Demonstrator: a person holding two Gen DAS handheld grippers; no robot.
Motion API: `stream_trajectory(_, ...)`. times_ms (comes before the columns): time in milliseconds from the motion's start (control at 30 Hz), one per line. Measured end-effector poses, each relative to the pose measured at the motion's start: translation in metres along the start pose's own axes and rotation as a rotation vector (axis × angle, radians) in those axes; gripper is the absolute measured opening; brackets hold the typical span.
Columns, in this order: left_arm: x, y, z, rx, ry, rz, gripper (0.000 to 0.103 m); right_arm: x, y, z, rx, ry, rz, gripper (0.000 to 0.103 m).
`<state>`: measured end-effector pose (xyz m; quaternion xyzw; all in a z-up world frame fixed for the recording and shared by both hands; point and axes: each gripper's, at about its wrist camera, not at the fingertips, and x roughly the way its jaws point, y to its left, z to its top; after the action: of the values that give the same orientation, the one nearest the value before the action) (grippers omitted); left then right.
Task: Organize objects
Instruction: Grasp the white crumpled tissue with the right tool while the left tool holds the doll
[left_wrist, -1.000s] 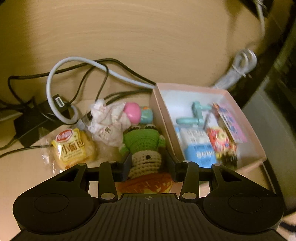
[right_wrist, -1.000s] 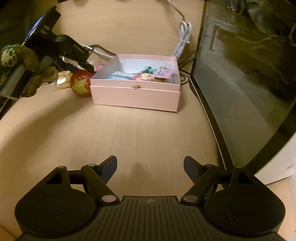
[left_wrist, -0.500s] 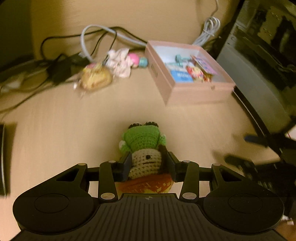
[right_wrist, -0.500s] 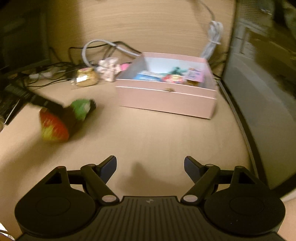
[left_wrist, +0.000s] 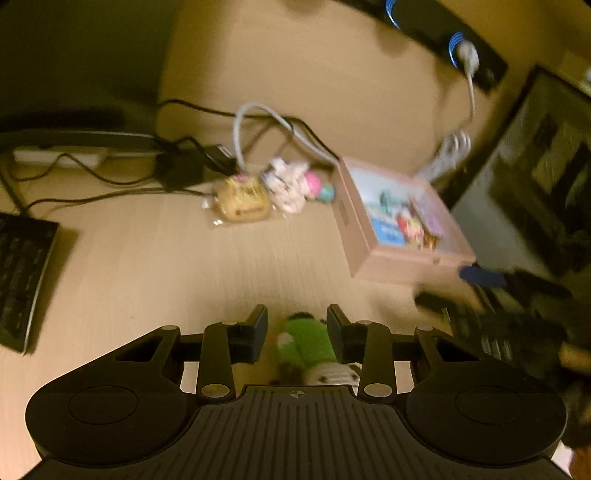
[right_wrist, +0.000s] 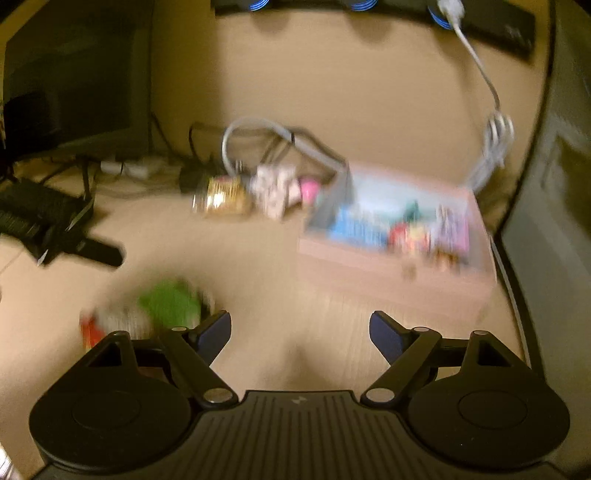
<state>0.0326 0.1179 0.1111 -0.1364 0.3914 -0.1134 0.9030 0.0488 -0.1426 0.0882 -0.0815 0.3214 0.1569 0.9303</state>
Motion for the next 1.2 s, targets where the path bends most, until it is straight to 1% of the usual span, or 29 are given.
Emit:
stream_trajectory(100,-0.01,0.009,-0.003,-0.036,-0.035,-0.008,0.039,0.025,0.0,0.04,0.008,-0.04,0.037,0.086)
stream_trajectory(133,-0.013,0.012,-0.004,-0.044,-0.043,-0.003,0.039,0.037,-0.001,0.054,0.016,-0.044,0.051,0.09)
stream_trajectory(167,-0.015,0.015,-0.005,-0.049,-0.05,0.001,0.039,0.052,0.001,0.068,0.027,-0.037,0.069,0.094)
stream_trajectory(267,-0.024,0.026,-0.009,-0.068,-0.065,0.016,0.039,0.107,0.01,0.104,0.027,0.012,0.082,0.094)
stream_trajectory(333,-0.027,0.036,-0.013,-0.085,-0.064,0.023,0.038,0.144,0.019,0.123,0.011,0.042,0.047,0.094)
stream_trajectory(433,-0.032,0.055,-0.021,-0.128,-0.052,0.037,0.038,0.198,0.021,0.146,0.041,0.103,-0.03,0.094)
stream_trajectory(500,-0.035,0.066,-0.026,-0.156,-0.044,0.049,0.038,0.228,0.019,0.152,0.05,0.156,-0.065,0.089)
stream_trajectory(567,-0.036,0.076,-0.031,-0.186,-0.037,0.057,0.038,0.253,0.02,0.152,0.042,0.224,-0.078,0.074)
stream_trajectory(600,-0.035,0.081,-0.032,-0.199,-0.032,0.058,0.038,0.26,0.02,0.15,0.043,0.252,-0.078,0.072)
stream_trajectory(667,-0.032,0.088,-0.034,-0.213,-0.025,0.055,0.038,0.262,0.028,0.144,-0.005,0.242,-0.106,0.071)
stream_trajectory(700,-0.029,0.09,-0.034,-0.218,-0.02,0.05,0.038,0.259,0.031,0.141,-0.023,0.241,-0.101,0.07)
stream_trajectory(800,-0.019,0.092,-0.031,-0.219,-0.003,0.033,0.038,0.246,0.042,0.132,-0.079,0.231,-0.089,0.064)
stream_trajectory(867,-0.014,0.089,-0.026,-0.213,-0.005,0.013,0.038,0.235,0.046,0.126,-0.076,0.228,-0.072,0.062)
stream_trajectory(900,-0.012,0.088,-0.024,-0.208,-0.005,0.001,0.038,0.228,0.047,0.123,-0.067,0.231,-0.053,0.061)
stream_trajectory(933,-0.01,0.086,-0.022,-0.2,-0.004,-0.007,0.038,0.222,0.049,0.119,-0.059,0.239,-0.03,0.056)
stream_trajectory(967,-0.009,0.084,-0.021,-0.192,-0.003,-0.014,0.038,0.218,0.049,0.113,-0.044,0.263,0.009,0.043)
stream_trajectory(1000,-0.008,0.082,-0.02,-0.18,-0.002,-0.021,0.038,0.213,0.05,0.106,-0.023,0.29,0.044,0.04)
stream_trajectory(1200,-0.008,0.074,-0.017,-0.153,-0.007,-0.054,0.038,0.159,0.06,0.068,-0.029,0.334,0.175,0.04)
